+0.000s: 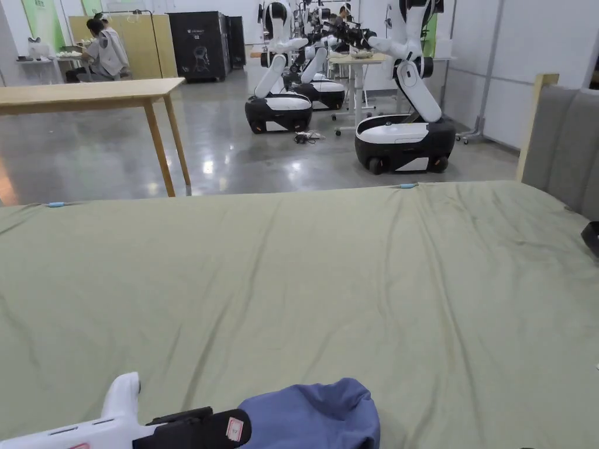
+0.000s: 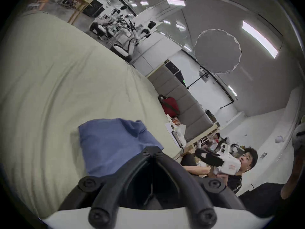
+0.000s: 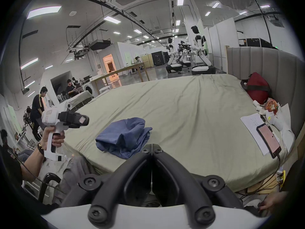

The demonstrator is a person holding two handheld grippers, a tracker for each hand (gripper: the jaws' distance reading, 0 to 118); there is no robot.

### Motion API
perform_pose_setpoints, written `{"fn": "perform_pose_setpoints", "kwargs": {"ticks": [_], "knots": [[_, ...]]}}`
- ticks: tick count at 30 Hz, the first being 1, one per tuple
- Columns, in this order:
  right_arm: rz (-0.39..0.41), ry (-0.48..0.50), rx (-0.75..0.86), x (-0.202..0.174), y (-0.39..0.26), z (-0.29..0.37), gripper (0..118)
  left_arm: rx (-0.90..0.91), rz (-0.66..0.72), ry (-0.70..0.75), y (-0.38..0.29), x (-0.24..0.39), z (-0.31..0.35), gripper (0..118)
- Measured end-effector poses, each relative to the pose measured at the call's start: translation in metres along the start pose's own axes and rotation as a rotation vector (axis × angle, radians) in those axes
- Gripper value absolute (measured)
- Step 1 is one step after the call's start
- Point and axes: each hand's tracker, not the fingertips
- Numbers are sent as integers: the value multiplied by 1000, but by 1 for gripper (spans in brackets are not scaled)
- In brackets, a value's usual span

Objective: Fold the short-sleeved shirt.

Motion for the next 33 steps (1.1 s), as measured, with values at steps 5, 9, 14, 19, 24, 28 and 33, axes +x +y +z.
{"fn": "perform_pose_setpoints", "kwargs": {"ticks": [5,9,14,19,24,28,33], "knots": [[-7,-11,-5,3,-3,3,0,-8,-23,-195,35,29,-82,0],[-22,-30,-3,11,-5,9,0,-163,-45,-137,33,44,-154,0],[-44,-61,15,21,-8,19,0,-283,-23,-83,7,30,-211,0],[-52,-81,13,28,-9,23,0,-272,-16,-85,3,32,-210,0],[-52,-76,20,26,-8,20,0,-107,-106,-166,20,60,-150,0],[-45,-45,28,17,-7,14,0,62,-134,-261,13,63,-67,0],[-21,1,11,7,-4,4,0,199,-146,-155,-23,40,26,0]]}}
